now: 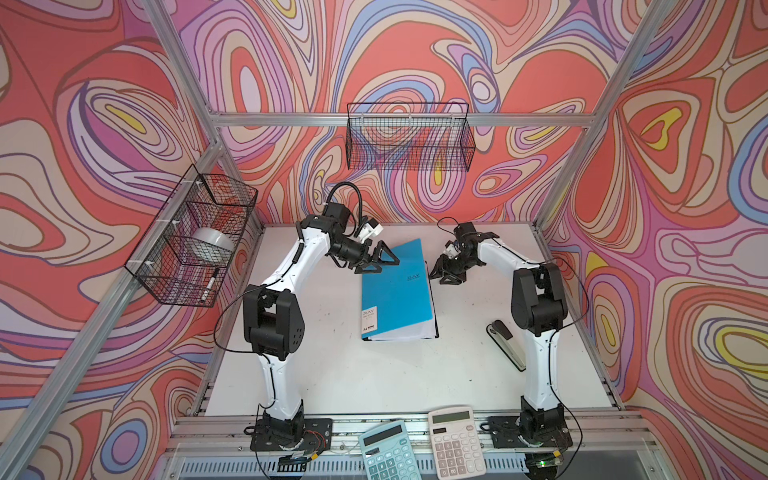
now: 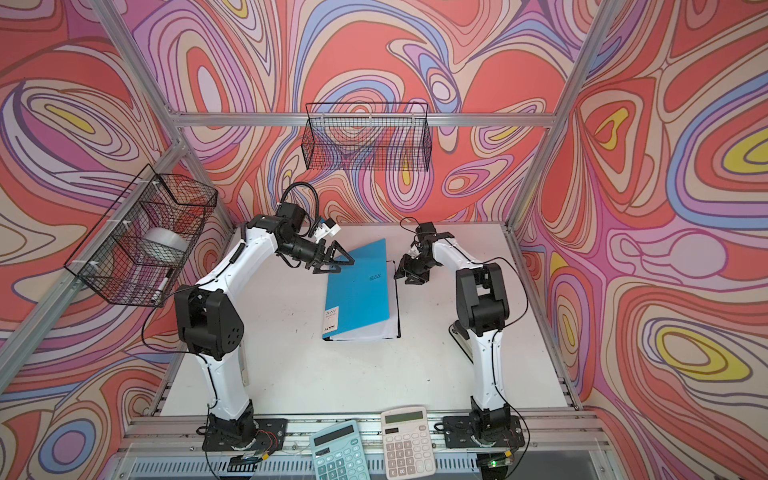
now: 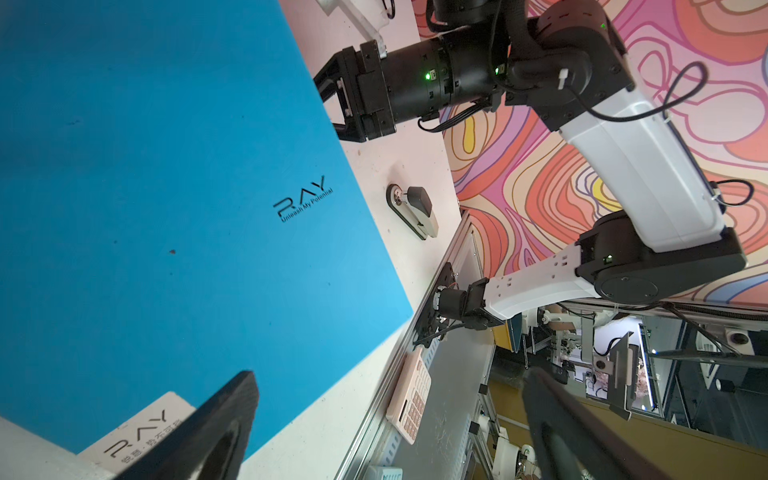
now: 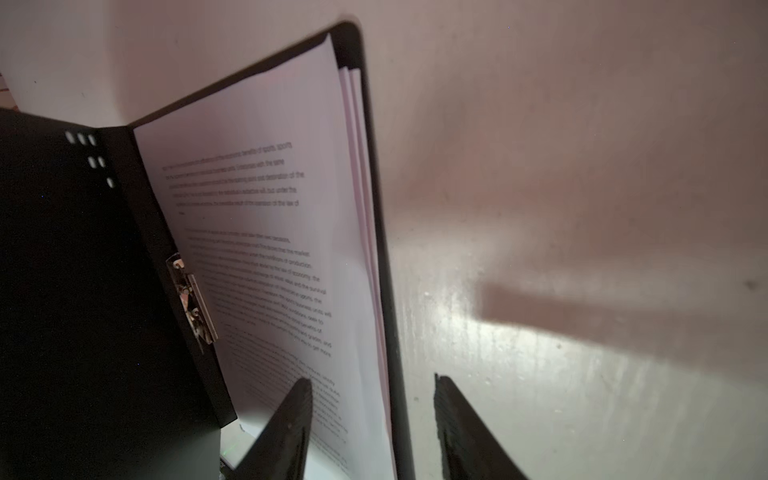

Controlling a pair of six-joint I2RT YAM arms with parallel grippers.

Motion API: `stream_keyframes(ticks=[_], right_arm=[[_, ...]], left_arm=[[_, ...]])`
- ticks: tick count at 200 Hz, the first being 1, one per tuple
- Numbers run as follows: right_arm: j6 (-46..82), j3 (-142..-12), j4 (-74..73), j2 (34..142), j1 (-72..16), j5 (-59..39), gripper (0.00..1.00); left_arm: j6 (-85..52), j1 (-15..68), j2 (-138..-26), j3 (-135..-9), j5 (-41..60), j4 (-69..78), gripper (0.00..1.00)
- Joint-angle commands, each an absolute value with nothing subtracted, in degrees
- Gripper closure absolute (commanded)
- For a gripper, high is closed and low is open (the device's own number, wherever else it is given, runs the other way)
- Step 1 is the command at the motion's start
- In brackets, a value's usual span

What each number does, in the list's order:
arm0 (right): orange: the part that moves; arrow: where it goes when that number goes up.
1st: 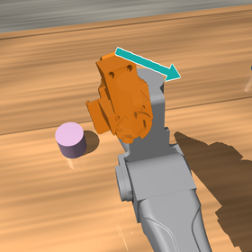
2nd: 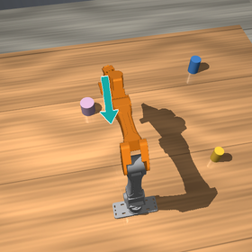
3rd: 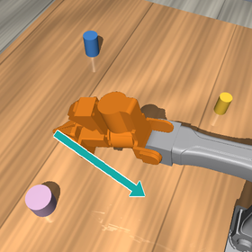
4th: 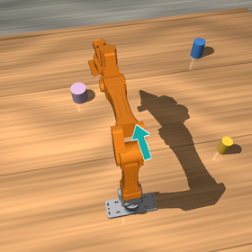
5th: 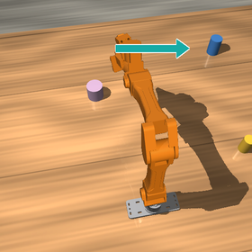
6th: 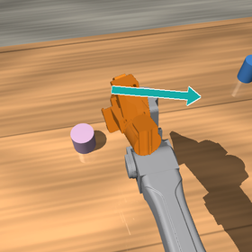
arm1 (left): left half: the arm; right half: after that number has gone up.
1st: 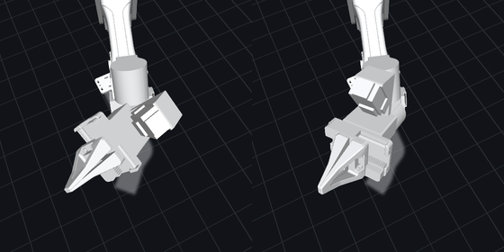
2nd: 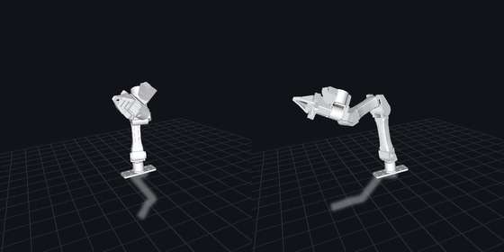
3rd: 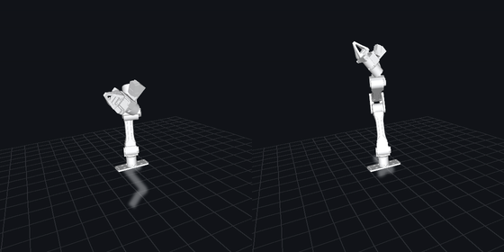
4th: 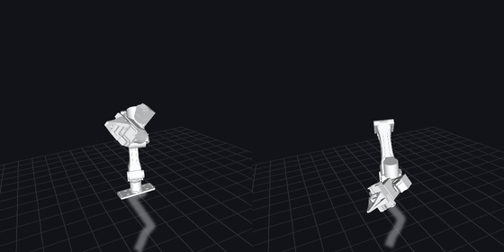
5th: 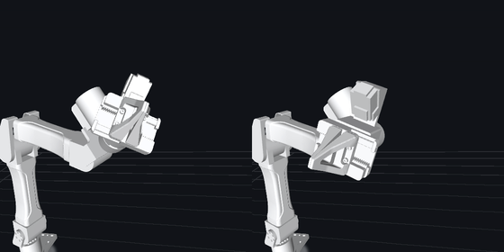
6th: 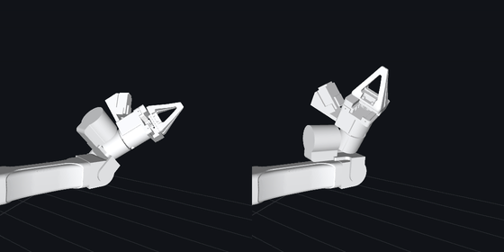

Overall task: Put the files into the folder
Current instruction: 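Lay the cover flat over the sheets with the left gripper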

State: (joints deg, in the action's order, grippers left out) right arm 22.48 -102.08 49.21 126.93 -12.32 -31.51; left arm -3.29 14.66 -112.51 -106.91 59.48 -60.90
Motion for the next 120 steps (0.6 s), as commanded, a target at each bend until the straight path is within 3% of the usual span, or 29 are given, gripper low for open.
stream_keyframes(ticks=[1,85,120], right_arm=[[21.79,-102.58,47.69,124.84,-12.3,-36.61,0.5],[21.56,-101.83,47.44,124.88,-12.3,-37.7,0.5],[20.1,-102.3,50.34,123.56,-12.33,-30.35,0.5]], left_arm=[[-3.83,15.1,-112.65,-105.48,58.91,-59.36,0.0],[-4.18,15.19,-111.19,-103.79,58.36,-58.54,0.0],[-2.88,15.05,-110.81,-103.73,54.91,-59.58,0.0]])
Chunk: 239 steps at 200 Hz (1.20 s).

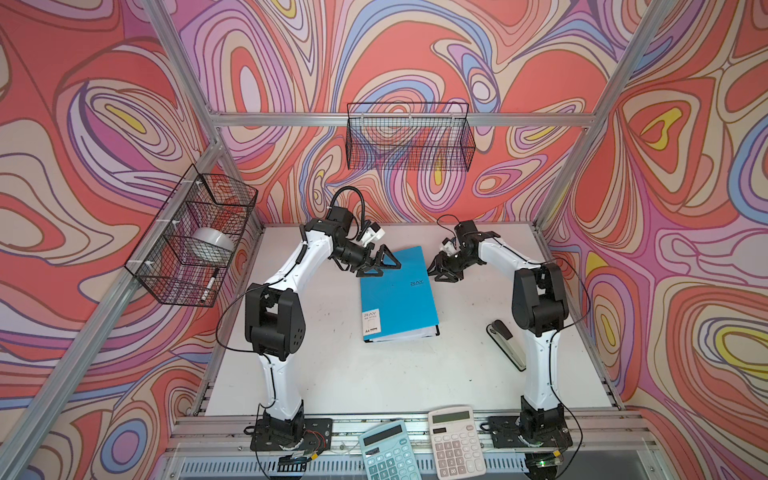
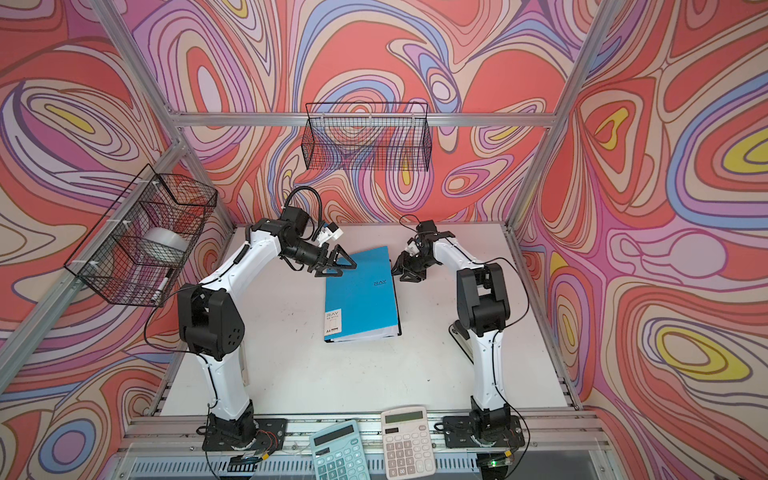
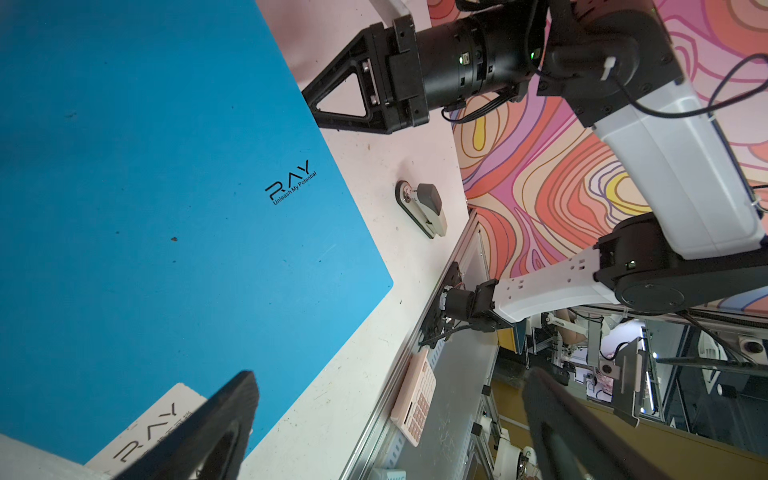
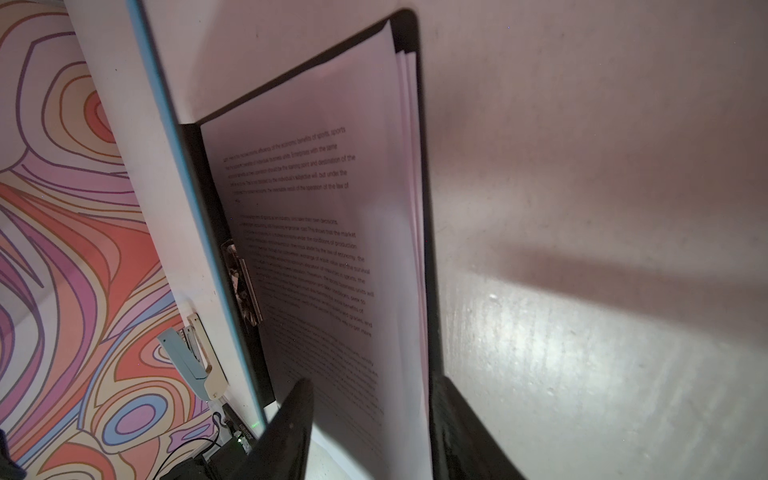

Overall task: Put the files into the folder
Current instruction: 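Lay the cover flat over the sheets with the left gripper, then release the closed blue folder and raise both grippers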

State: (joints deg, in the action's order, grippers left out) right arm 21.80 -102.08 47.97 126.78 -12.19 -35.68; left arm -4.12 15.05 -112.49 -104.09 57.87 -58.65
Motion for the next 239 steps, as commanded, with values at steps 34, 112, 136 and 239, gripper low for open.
stream_keyframes(ticks=[34,112,136,239], right_arm=[[18.55,-102.34,54.35,120.6,-12.22,-14.88,0.5],[22.29,-88.79,41.43,113.16,-12.24,-30.12,0.52],[24.48,-84.74,38.5,113.77,-12.45,-32.78,0.52],[28.8,-76.93,34.31,115.89,-17.79,-30.07,0.52]], left_arm=[[-1.96,15.07,-109.3,-103.24,49.88,-59.77,0.0],[-7.47,14.46,-106.47,-93.6,23.43,-53.91,0.0],[-9.64,14.41,-107.2,-90.53,21.83,-52.32,0.0],[-12.57,14.33,-113.88,-90.0,24.27,-51.15,0.0]])
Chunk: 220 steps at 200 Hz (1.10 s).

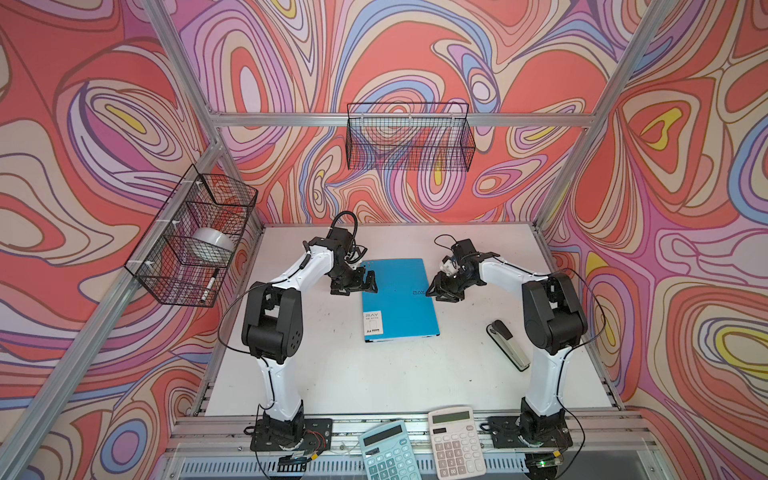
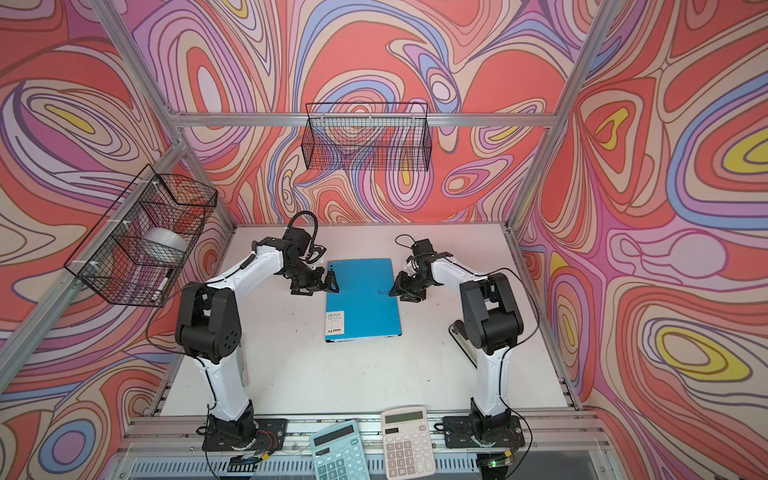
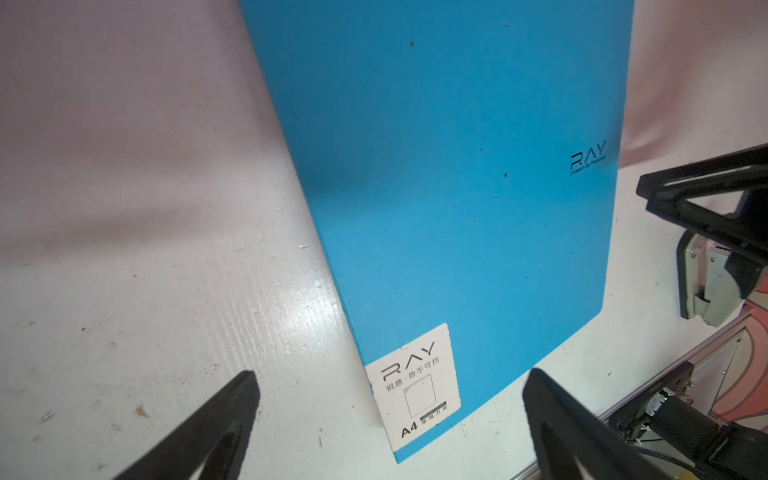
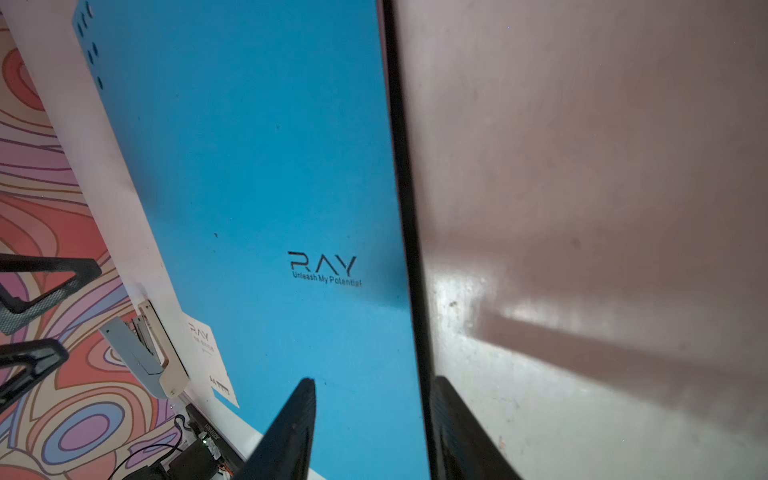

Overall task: Put the files into the folder
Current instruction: 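Release the closed blue folder and raise both grippers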

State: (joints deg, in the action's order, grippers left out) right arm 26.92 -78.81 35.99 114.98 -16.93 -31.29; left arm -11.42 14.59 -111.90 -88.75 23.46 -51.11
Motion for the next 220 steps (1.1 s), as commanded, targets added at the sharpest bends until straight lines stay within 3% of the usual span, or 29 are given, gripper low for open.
stream_keyframes(ticks=[1,78,131,157,197,212,220], right_arm=[[28.86,-76.87,34.29,115.86,-17.82,-30.06,0.52],[30.88,-76.57,34.34,115.72,-22.01,-28.96,0.52],[28.23,-79.58,36.0,110.62,-21.54,-12.15,0.5],[25.74,-77.58,28.55,105.49,-21.01,-1.63,0.47],[22.87,-69.79,15.27,97.85,-17.89,3.38,0.36],[22.32,-67.52,12.36,96.6,-16.19,2.67,0.03],[20.23,-66.18,10.58,95.93,-15.82,2.79,0.01]], left_arm=[[-12.57,14.33,-113.98,-90.04,24.27,-51.2,0.0],[-11.62,13.98,-116.97,-92.1,26.14,-50.68,0.0],[-8.42,11.16,-110.64,-91.8,22.91,-52.41,0.0],[-6.81,8.72,-102.55,-83.36,17.24,-45.03,0.0],[-6.34,4.58,-85.63,-60.59,9.09,-22.2,0.0],[-4.01,4.35,-81.24,-53.06,5.63,-13.33,0.0],[-2.71,4.26,-79.68,-50.27,4.22,-10.12,0.0]])
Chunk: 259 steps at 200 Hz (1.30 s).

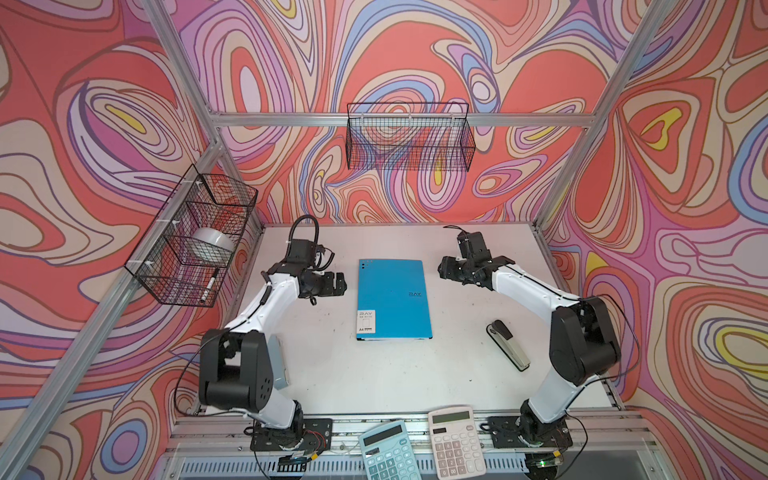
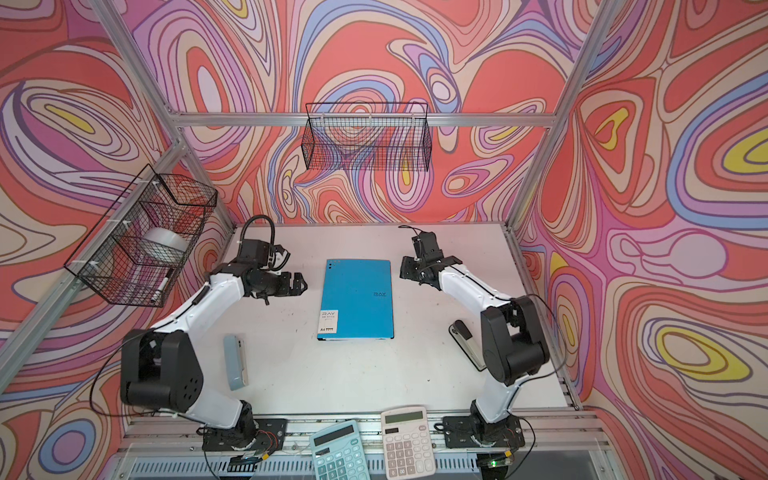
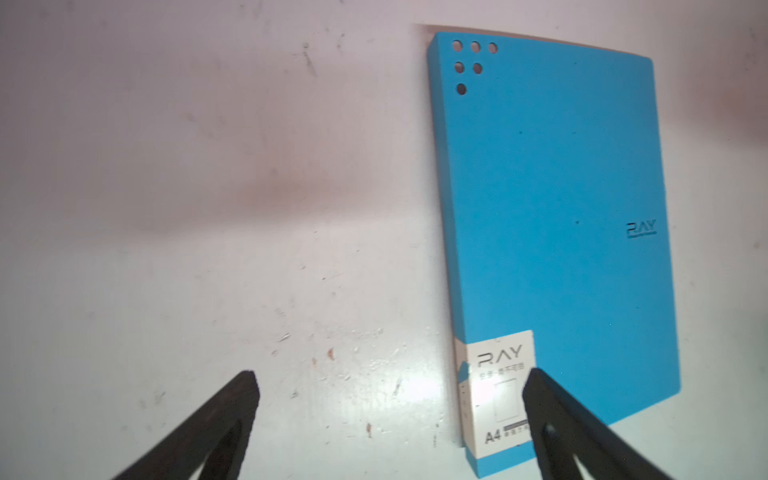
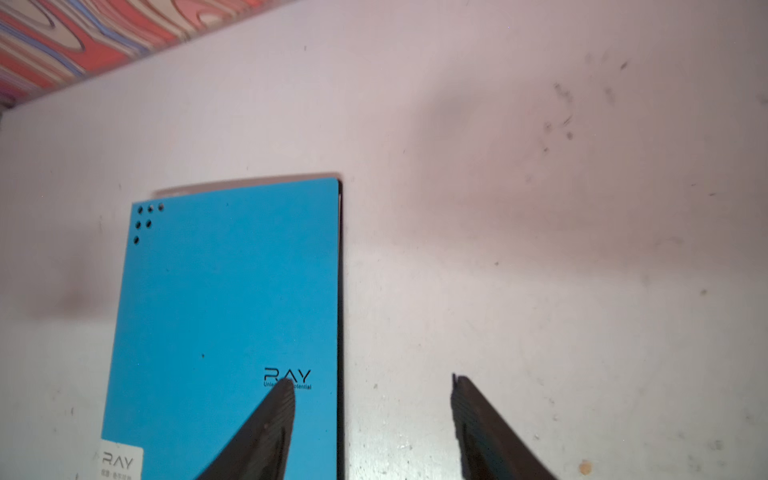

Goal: Put the files into the folder

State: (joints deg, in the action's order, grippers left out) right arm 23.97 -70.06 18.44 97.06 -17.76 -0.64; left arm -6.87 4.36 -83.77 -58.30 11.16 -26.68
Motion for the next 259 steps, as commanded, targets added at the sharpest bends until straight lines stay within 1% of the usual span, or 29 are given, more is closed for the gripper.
stream_keyframes(ticks=[1,16,40,55,70,75,86,97,108,122,148,164,173,185,210,226,236,247,259], right_arm=[[19.83,-65.92,10.25,95.78,-15.82,3.02,0.01],[16.14,-60.4,3.44,93.18,-15.82,6.7,0.02],[8.44,-49.16,-12.2,87.75,-15.82,12.91,0.01],[4.3,-45.97,-15.32,85.16,-15.69,16.76,0.01],[1.62,-44.61,-14.72,83.79,-14.47,18.24,0.01],[1.93,-43.77,-14.88,83.27,-14.04,19.16,0.02],[1.24,-39.0,-21.62,81.82,-13.89,22.44,0.02],[-0.67,-33.69,-29.38,80.18,-13.57,24.39,0.02],[-1.38,-29.49,-35.43,79.34,-12.29,23.15,0.02],[-0.95,-27.62,-37.56,79.71,-10.4,21.96,0.02],[1.84,-24.87,-45.89,85.34,-6.98,18.43,0.01],[0.21,-24.76,-49.98,89.39,-6.36,15.29,0.02],[-1.23,-25.71,-48.78,89.9,-6.04,12.02,0.01],[-1.7,-25.6,-52.02,91.71,-5.31,11.32,0.01],[0.1,-24.25,-55.12,92.83,-3.32,9.28,0.01],[1.06,-22.82,-60.32,96.19,-1.92,7.12,0.01],[0.99,-21.89,-66.14,99.35,-1.81,7.52,0.01],[1.61,-22.68,-61.42,97.81,-1.48,6.7,0.01],[1.23,-23.02,-62.9,98.76,-1.39,6.15,0.02]], left_arm=[[-2.58,4.24,-79.52,-49.92,4.05,-9.76,0.0],[-1.33,4.13,-77.33,-45.04,2.34,-4.12,0.0],[0.5,3.97,-75.01,-36.6,-0.39,7.7,0.0],[1.51,3.43,-74.61,-33.63,-1.13,12.32,0.0],[1.2,1.38,-75.0,-30.12,-0.25,20.55,0.0],[0.95,0.66,-75.41,-27.23,-0.03,23.72,0.0],[0.48,-0.9,-76.92,-24.63,1.03,30.41,0.0],[-1.31,-2.57,-76.88,-25.01,2.47,30.23,0.0],[-2.51,-3.61,-77.91,-23.48,2.88,35.79,0.0],[-2.93,-4.81,-77.53,-22.89,3.26,36.71,0.0],[-3.65,-6.83,-76.14,-20.4,8.02,40.01,0.0],[-4.21,-7.83,-75.85,-18.81,11.69,42.84,0.0],[-4.22,-8.15,-76.26,-18.23,14.41,45.02,0.0],[-4.49,-8.12,-78.06,-17.66,16.82,48.02,0.0],[-5.3,-8.26,-85.42,-15.59,18.73,61.22,0.0],[-3.41,-8.11,-83.09,-16.36,19.77,55.63,0.0],[-4.04,-8.09,-84.43,-15.66,19.77,59.02,0.0],[-3.86,-8.05,-85.03,-14.65,20.58,62.16,0.0],[-2.73,-7.83,-84.58,-13.43,21.25,63.1,0.0]])
